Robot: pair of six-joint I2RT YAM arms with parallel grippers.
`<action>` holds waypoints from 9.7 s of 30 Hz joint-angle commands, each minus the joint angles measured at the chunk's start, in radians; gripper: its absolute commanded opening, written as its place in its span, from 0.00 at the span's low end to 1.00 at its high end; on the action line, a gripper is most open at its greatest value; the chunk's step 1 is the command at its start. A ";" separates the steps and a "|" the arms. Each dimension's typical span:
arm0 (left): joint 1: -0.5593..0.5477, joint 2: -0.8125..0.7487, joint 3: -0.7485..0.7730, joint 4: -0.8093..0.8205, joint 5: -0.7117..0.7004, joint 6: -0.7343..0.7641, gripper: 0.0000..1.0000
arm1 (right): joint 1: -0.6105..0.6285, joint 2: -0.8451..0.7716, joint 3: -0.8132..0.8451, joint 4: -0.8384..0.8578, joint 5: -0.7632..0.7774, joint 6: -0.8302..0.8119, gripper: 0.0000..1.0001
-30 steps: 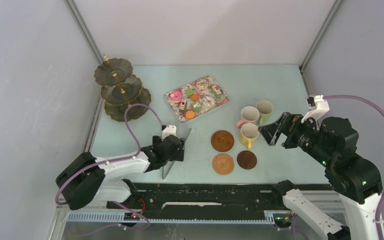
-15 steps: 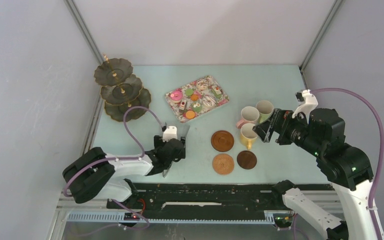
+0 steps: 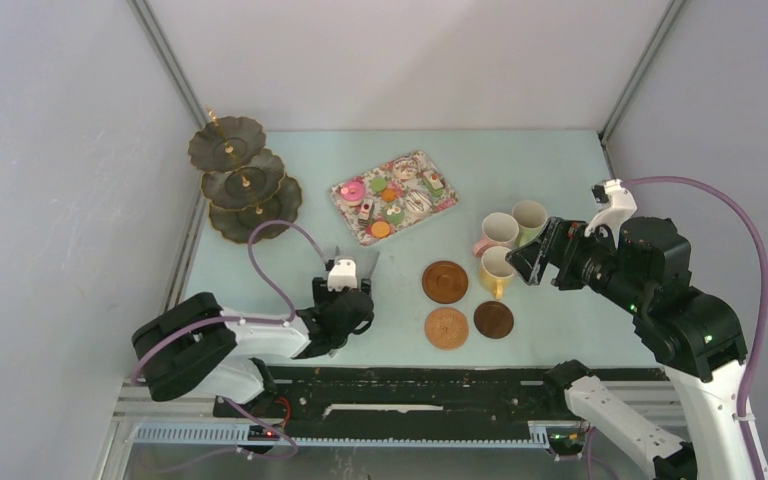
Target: Serve the afternoon tea
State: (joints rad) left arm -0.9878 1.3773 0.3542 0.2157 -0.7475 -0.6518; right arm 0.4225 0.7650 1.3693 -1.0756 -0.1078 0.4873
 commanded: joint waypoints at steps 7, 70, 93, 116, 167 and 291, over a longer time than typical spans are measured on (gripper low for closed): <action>-0.009 -0.131 0.095 -0.326 0.089 -0.065 0.74 | 0.005 -0.015 -0.025 0.034 0.016 0.012 0.93; -0.111 0.342 0.106 0.211 -0.155 0.114 0.90 | 0.027 0.060 -0.099 0.057 0.000 0.014 0.89; -0.088 -0.297 0.332 -0.567 0.272 -0.030 0.62 | 0.028 -0.027 -0.100 0.110 0.101 0.125 0.90; 0.651 -0.258 0.697 -0.768 1.116 -0.321 0.60 | 0.025 -0.211 -0.152 0.183 0.283 0.075 0.95; 0.515 0.427 1.309 -1.123 0.591 0.285 0.52 | -0.082 -0.159 -0.152 0.272 0.245 -0.063 1.00; 0.653 0.062 0.995 -1.051 0.688 0.177 0.27 | -0.092 -0.162 -0.152 0.292 0.131 -0.064 0.98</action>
State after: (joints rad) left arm -0.4286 1.5738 1.4536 -0.8722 -0.1211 -0.4126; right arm 0.3359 0.5823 1.2179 -0.8265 0.0593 0.4355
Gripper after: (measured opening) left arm 0.316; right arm 0.985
